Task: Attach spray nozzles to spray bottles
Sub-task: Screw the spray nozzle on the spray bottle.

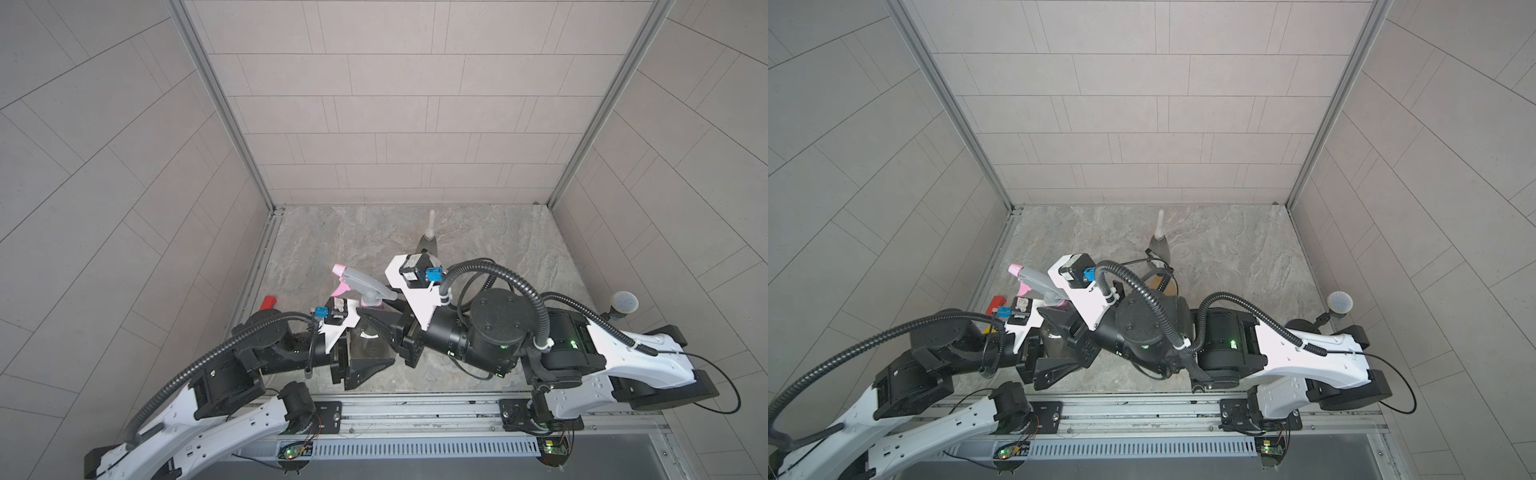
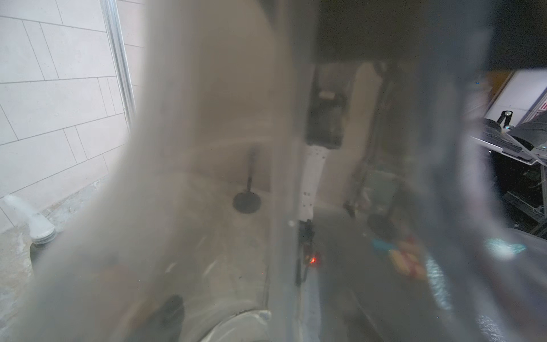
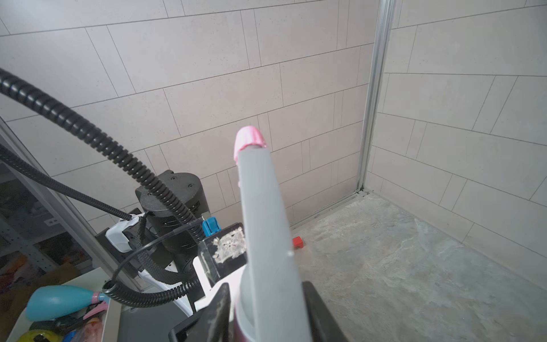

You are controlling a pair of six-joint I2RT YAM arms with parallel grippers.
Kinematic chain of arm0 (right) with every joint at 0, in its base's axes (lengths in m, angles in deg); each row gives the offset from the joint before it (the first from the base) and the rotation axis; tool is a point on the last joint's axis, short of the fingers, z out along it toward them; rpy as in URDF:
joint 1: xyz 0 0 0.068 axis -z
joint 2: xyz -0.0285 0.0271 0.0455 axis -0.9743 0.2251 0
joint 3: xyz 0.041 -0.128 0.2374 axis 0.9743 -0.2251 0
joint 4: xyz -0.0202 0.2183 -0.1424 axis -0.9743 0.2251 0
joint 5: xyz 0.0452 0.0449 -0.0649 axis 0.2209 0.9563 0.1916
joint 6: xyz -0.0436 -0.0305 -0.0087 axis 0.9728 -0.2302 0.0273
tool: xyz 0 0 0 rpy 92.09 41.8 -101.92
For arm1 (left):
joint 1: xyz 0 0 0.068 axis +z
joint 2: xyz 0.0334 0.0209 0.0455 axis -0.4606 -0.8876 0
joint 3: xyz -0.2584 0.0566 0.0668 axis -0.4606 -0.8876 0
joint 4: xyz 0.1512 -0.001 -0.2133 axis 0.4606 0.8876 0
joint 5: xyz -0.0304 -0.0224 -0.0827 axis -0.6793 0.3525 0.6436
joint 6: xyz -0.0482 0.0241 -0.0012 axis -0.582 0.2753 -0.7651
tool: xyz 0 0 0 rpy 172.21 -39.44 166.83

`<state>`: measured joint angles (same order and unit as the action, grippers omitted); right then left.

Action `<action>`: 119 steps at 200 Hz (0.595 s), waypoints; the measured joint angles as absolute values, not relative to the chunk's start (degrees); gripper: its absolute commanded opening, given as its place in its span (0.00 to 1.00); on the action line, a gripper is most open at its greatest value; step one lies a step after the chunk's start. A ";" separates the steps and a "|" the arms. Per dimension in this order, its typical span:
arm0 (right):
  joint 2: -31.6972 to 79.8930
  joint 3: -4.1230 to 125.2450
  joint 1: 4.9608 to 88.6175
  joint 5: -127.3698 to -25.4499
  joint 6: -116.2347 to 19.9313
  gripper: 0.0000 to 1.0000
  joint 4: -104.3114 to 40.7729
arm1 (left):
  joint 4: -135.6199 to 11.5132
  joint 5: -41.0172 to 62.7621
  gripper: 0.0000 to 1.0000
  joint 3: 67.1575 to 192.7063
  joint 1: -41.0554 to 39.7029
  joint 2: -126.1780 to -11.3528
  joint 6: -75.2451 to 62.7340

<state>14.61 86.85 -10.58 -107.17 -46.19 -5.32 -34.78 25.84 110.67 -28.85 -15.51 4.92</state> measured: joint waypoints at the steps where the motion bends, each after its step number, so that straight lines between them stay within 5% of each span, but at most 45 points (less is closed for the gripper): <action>1: 14.54 86.74 -10.60 -107.17 -46.27 0.55 -5.37 | -34.76 25.87 0.00 110.65 -28.85 -15.53 4.90; 37: 9.36 82.53 -9.57 -99.72 -44.29 0.80 -2.94 | -34.65 26.89 0.00 110.54 -28.67 -15.73 4.40; 84: 3.72 82.35 0.42 -88.59 -47.70 0.82 -1.85 | -34.34 32.97 0.00 110.54 -28.56 -16.30 4.35; 119: 5.71 83.49 0.94 -81.78 -48.37 0.70 -1.83 | -34.21 38.28 0.00 110.54 -28.56 -17.80 3.89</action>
